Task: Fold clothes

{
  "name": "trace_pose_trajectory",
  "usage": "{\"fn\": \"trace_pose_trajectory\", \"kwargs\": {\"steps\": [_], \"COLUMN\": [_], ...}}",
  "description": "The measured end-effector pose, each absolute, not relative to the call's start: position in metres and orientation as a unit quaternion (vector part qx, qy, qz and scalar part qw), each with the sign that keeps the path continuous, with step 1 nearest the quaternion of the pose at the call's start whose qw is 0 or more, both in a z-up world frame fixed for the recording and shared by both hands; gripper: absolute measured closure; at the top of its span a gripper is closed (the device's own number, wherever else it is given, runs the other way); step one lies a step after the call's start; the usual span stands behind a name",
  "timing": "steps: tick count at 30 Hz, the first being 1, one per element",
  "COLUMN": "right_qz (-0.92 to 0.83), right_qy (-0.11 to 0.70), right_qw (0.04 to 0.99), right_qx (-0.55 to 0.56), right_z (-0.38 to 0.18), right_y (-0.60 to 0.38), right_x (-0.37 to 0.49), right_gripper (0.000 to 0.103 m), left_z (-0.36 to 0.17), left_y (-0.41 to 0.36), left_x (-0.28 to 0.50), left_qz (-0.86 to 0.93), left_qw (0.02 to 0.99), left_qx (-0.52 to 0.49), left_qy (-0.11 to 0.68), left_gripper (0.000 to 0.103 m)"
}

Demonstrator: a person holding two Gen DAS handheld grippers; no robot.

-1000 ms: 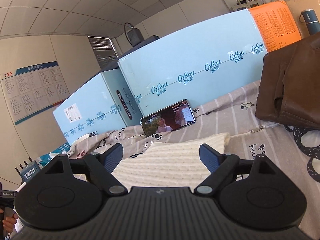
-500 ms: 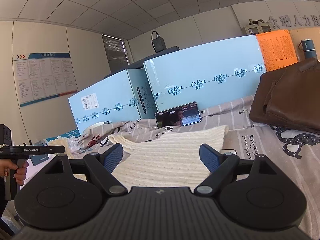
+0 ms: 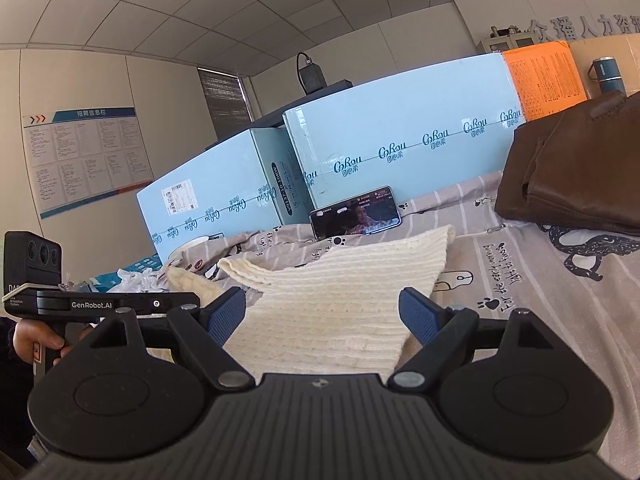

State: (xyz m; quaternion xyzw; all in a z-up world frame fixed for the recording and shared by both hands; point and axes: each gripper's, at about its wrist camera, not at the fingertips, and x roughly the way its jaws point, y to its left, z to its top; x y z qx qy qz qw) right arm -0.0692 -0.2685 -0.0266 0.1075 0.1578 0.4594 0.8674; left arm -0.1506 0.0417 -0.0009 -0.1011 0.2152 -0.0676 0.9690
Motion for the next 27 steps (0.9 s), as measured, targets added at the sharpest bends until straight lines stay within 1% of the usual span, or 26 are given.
{"fn": "trace_pose_trajectory", "kwargs": {"steps": [3,5,6,7,8,9,10,11,14,16,18,19,22,24,27], "right_qz": [0.46,0.463,0.464,0.464,0.465,0.466,0.467,0.468,0.47,0.473,0.477,0.481,0.491,0.5,0.517], "right_qy": [0.159,0.16,0.161,0.161,0.162,0.162,0.162,0.162,0.161,0.16,0.158,0.156,0.15,0.144,0.128], "right_qw": [0.867,0.865,0.865,0.864,0.864,0.864,0.863,0.863,0.862,0.861,0.859,0.857,0.853,0.849,0.84], "right_qx": [0.108,0.107,0.107,0.106,0.105,0.104,0.103,0.103,0.102,0.101,0.098,0.097,0.095,0.098,0.108], "right_z": [-0.029,-0.031,-0.031,-0.032,-0.032,-0.033,-0.033,-0.033,-0.033,-0.032,-0.03,-0.029,-0.024,-0.019,-0.011], "right_y": [-0.27,-0.27,-0.269,-0.269,-0.269,-0.268,-0.268,-0.267,-0.266,-0.265,-0.263,-0.261,-0.254,-0.249,-0.245], "right_x": [-0.07,-0.07,-0.07,-0.071,-0.071,-0.071,-0.071,-0.071,-0.071,-0.071,-0.071,-0.07,-0.066,-0.062,-0.057], "right_gripper": [0.021,0.021,0.021,0.021,0.021,0.021,0.021,0.021,0.021,0.021,0.021,0.02,0.02,0.02,0.02], "left_z": [-0.01,-0.015,-0.017,-0.017,-0.017,-0.016,-0.015,-0.014,-0.009,-0.006,-0.01,-0.014,-0.022,-0.015,0.005], "left_y": [0.033,0.028,0.026,0.025,0.023,0.02,0.016,0.013,0.01,0.016,0.019,0.017,0.01,0.017,0.044], "left_x": [-0.147,-0.147,-0.148,-0.15,-0.153,-0.157,-0.16,-0.164,-0.176,-0.18,-0.176,-0.171,-0.163,-0.163,-0.167], "left_qz": [-0.07,-0.079,-0.084,-0.097,-0.11,-0.124,-0.131,-0.134,-0.132,-0.132,-0.146,-0.154,-0.148,-0.168,-0.201], "left_qw": [0.965,0.963,0.962,0.961,0.961,0.96,0.961,0.963,0.971,0.972,0.964,0.957,0.953,0.949,0.945], "left_qx": [-0.09,-0.082,-0.077,-0.078,-0.079,-0.072,-0.064,-0.055,-0.045,-0.061,-0.073,-0.068,-0.034,-0.06,-0.13], "left_qy": [0.235,0.245,0.249,0.246,0.243,0.239,0.235,0.229,0.195,0.187,0.21,0.235,0.263,0.261,0.224], "left_gripper": [0.084,0.077,0.067,0.052,0.043,0.026,0.015,0.012,0.008,0.002,0.0,0.0,0.0,0.0,0.0]}}
